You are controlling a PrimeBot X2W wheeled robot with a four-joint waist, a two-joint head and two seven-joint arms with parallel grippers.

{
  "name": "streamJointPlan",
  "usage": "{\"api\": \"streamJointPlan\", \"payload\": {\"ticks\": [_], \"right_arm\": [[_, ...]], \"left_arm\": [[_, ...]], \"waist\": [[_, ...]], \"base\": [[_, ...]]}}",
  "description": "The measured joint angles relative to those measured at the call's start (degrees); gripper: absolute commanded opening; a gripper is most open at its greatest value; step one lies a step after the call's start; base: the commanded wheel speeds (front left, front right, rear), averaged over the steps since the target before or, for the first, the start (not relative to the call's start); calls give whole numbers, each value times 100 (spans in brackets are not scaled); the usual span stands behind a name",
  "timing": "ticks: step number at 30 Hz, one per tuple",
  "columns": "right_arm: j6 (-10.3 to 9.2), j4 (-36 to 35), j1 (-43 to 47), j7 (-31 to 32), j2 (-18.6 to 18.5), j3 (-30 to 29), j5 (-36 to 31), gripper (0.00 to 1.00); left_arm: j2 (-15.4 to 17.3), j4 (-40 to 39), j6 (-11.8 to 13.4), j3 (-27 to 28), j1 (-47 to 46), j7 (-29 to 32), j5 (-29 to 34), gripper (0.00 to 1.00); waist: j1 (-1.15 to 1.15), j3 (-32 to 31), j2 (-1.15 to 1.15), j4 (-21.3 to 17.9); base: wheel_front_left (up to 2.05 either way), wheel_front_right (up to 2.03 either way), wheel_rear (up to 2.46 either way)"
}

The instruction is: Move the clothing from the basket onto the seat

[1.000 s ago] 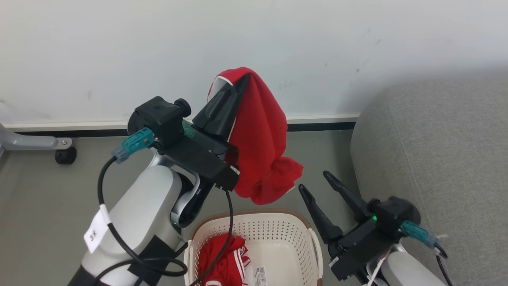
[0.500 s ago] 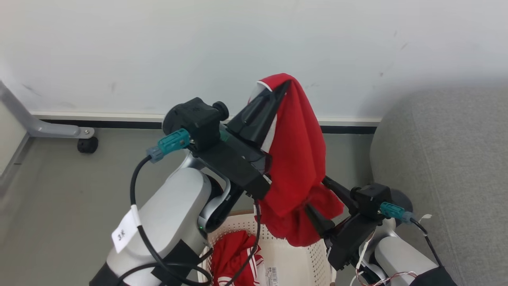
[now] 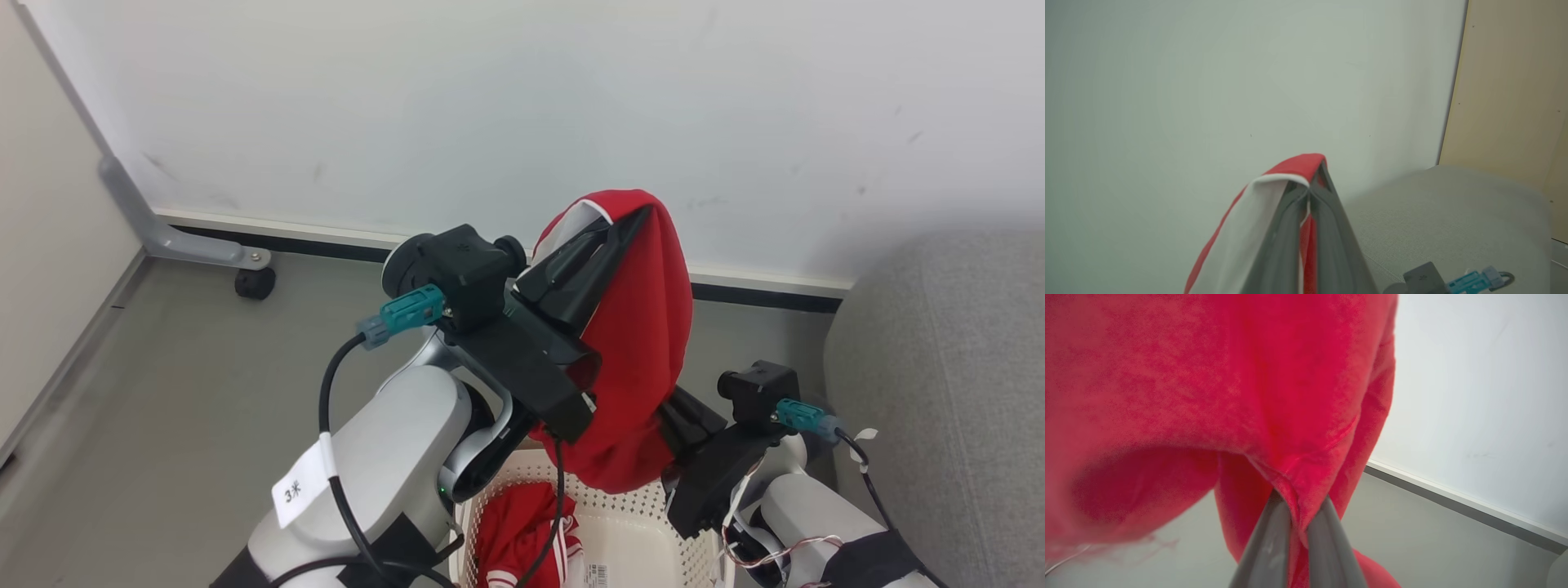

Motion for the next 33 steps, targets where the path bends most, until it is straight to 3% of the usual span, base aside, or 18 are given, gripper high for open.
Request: {"api": "streamJointPlan", "payload": {"ticks": [8, 22, 24, 25, 26, 33], "right_arm": [[1, 200, -58, -193, 33, -307, 205, 0], [0, -23, -59, -248, -197, -1134, 396, 0], [0, -156, -57, -248, -214, -1277, 419, 0], [0, -225, -56, -249, -218, -1347, 447, 0], [0, -304, -51, -249, -224, -1417, 448, 0], [0, -965, 136, -252, -293, -1958, 630, 0]], "left_arm": [[157, 21, 0, 126, 220, -2, -57, 0], [566, 67, 146, 218, 999, -5, -107, 0], [593, 36, 157, 211, 1095, -10, -107, 29], [594, 12, 199, 209, 1144, -11, -111, 69], [591, -14, 200, 212, 1200, -46, -136, 100], [642, -140, 196, 163, 1438, -59, -281, 100]], "waist": [[0, -92, 0, 111], [0, -172, 0, -294], [0, -179, 0, -390], [0, -181, 0, -441], [0, -183, 0, -494], [0, -165, 0, -999]], "base": [[0, 0, 0], [0, 0, 0], [0, 0, 0], [0, 0, 0], [0, 0, 0], [0, 0, 0]]}}
